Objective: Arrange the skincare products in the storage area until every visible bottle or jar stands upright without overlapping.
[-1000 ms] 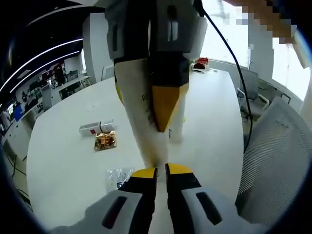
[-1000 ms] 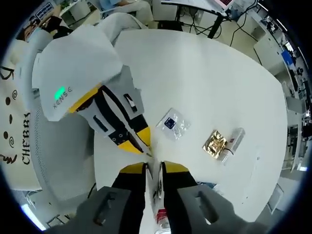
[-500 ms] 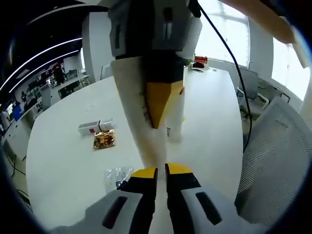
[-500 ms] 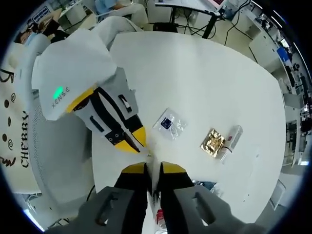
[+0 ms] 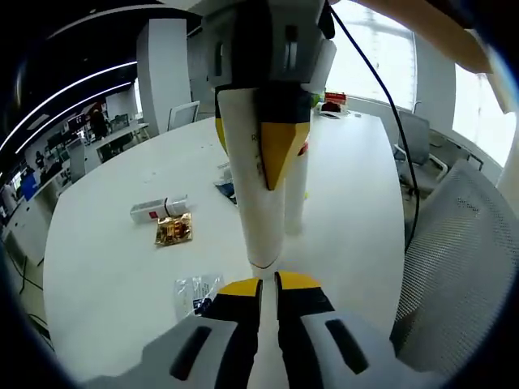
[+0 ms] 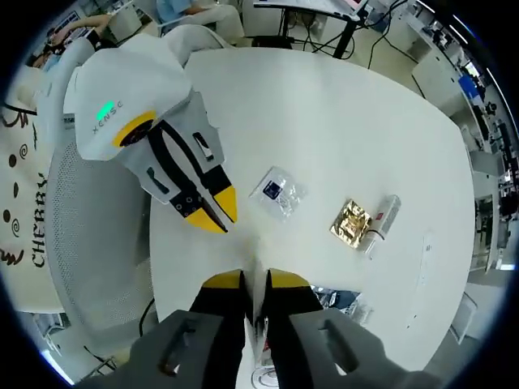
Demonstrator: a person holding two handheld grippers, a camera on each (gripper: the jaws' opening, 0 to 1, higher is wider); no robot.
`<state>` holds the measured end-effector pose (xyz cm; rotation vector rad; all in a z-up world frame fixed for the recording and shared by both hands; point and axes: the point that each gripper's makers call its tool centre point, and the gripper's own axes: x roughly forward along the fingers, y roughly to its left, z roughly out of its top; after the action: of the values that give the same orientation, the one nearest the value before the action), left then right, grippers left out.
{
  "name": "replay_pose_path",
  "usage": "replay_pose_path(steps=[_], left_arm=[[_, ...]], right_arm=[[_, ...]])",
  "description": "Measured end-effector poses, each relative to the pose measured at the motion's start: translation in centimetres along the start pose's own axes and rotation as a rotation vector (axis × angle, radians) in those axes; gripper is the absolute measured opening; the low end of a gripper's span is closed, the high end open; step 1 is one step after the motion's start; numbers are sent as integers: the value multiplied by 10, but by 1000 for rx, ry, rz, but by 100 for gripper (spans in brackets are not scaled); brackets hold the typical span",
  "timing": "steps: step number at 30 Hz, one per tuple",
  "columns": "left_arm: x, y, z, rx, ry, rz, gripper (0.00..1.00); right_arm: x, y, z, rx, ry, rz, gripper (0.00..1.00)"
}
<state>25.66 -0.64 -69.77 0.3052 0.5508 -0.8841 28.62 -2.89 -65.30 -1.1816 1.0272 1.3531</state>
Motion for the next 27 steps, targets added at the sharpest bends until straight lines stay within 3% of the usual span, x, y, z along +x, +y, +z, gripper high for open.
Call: replay_pose_path(steps=[27], left_arm=[[1,-2,-4,10,19,-7,5]], right_arm=[[-3,-12,-20,29,-3,-10,8]])
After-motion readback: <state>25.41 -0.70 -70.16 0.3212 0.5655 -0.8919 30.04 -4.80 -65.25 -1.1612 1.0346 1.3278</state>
